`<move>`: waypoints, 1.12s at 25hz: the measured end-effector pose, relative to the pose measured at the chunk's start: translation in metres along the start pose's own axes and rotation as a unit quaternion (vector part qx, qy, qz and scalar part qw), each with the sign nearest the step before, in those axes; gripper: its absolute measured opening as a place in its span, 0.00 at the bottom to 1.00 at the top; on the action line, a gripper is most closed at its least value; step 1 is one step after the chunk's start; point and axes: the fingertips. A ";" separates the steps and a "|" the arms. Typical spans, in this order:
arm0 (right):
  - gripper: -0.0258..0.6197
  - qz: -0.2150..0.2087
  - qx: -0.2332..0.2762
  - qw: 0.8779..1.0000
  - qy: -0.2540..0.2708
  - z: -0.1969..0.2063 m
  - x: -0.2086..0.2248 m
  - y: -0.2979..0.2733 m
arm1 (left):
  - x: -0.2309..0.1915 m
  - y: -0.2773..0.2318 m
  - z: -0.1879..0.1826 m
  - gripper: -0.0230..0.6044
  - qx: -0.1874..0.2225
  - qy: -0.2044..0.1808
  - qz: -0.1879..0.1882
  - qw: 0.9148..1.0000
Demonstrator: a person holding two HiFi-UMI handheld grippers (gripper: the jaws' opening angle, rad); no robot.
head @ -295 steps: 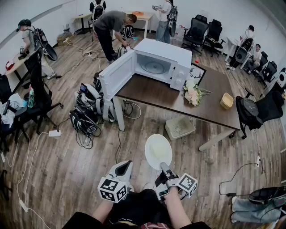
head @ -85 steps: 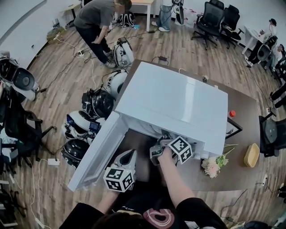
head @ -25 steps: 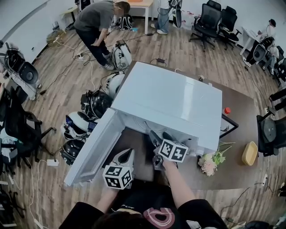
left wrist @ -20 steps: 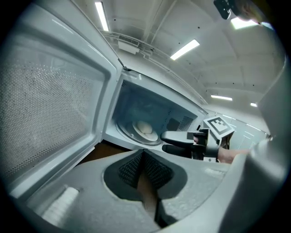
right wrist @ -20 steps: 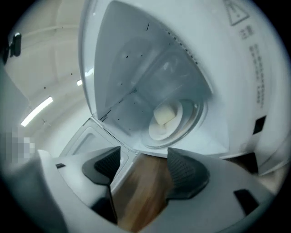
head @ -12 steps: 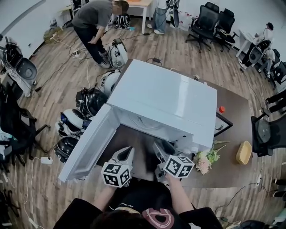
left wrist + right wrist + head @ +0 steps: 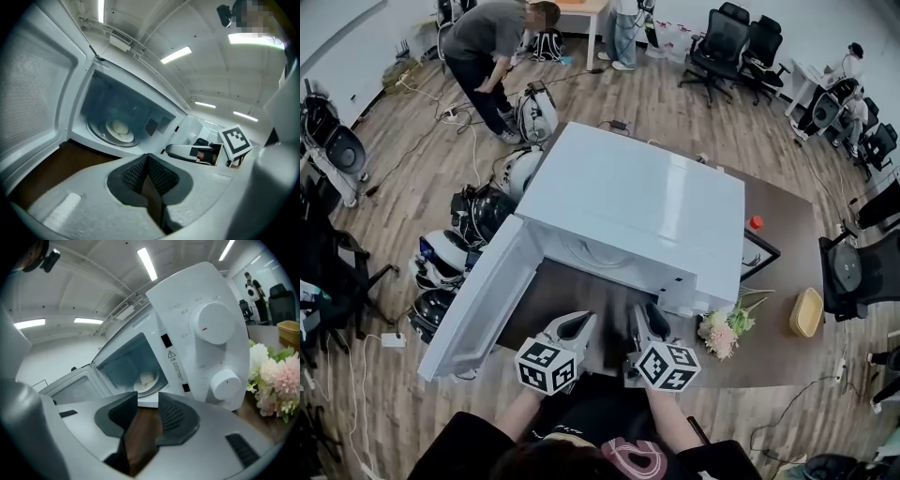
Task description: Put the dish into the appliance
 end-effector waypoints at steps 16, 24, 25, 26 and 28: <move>0.05 0.013 -0.010 0.997 0.075 0.012 -0.006 0.017 | 0.018 -0.006 0.017 0.05 -0.026 -0.002 0.024 0.999; 0.05 0.009 -0.031 0.994 0.103 0.017 -0.010 0.019 | 0.022 -0.003 0.019 0.05 -0.031 0.005 0.032 0.999; 0.05 0.008 -0.032 0.994 0.104 0.017 -0.011 0.019 | 0.022 -0.002 0.018 0.05 -0.030 0.003 0.031 0.999; 0.05 0.006 -0.032 0.994 0.104 0.018 -0.012 0.020 | 0.021 -0.001 0.018 0.05 -0.029 0.002 0.028 0.999; 0.05 0.003 -0.033 0.994 0.105 0.018 -0.014 0.020 | 0.018 0.001 0.017 0.05 -0.026 -0.001 0.020 0.999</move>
Point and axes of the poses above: the fingertips, and each gripper's own axes: y backward along the fingers, x to its right, z out of its underside, and after that the axes turned 10 degrees about x, right-handed
